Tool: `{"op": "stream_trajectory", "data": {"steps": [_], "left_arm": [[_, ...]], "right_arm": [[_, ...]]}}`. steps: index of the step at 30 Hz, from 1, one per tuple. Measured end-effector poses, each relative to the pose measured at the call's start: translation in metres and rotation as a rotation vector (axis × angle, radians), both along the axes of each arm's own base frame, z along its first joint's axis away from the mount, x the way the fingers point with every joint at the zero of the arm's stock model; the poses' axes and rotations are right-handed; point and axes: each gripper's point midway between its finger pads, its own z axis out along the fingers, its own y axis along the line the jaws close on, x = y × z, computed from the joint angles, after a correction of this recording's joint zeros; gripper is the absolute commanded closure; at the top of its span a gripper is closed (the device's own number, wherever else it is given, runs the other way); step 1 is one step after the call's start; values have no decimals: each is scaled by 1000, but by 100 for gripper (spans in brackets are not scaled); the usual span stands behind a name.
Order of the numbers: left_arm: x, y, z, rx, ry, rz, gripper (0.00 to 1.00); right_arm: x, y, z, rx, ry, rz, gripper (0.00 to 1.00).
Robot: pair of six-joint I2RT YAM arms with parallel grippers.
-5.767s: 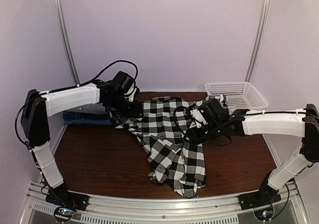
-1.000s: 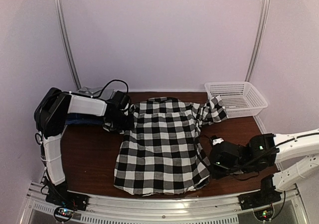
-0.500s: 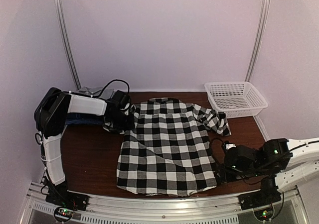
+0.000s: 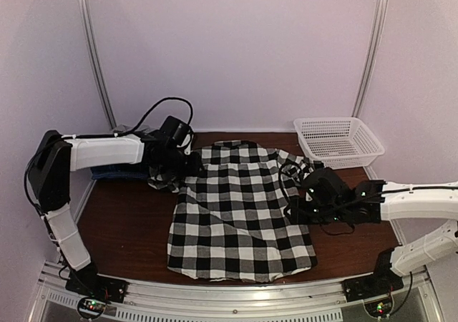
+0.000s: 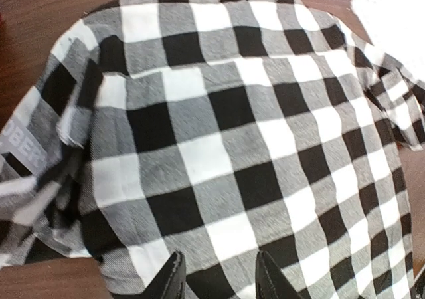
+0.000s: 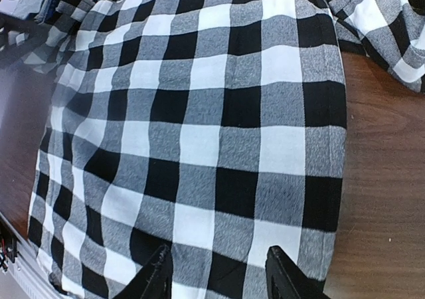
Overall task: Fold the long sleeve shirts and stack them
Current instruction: Smooth out the crumpled shirt at the center of the board.
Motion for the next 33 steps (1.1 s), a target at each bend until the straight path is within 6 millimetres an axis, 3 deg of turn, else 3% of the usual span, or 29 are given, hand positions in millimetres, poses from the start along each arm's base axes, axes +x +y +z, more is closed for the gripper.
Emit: {"op": "stream_trajectory", "data": {"steps": [2,5,10,17,19,27,33], "left_arm": [[-23,-7,0,-24,15,-23,63],[-64,-5,-18,-42,75,-51,64],[-133,29,-65,-26,223,-27,64],[-186,48,-87,-58,304,-11,68],[-195,49,-93,-56,323,-13,70],[-204,57,-96,-89,334,40,85],[-212,70,-99,-78,350,91,90]], "right_arm": [[11,-1,-12,3,4,-4,51],[20,2,-32,-7,20,15,51],[29,1,-53,-19,31,26,52],[22,-16,-91,-76,75,10,53],[20,-20,-100,-93,85,10,53],[21,-19,-99,-49,49,0,53],[-2,-13,-98,-36,60,37,52]]}}
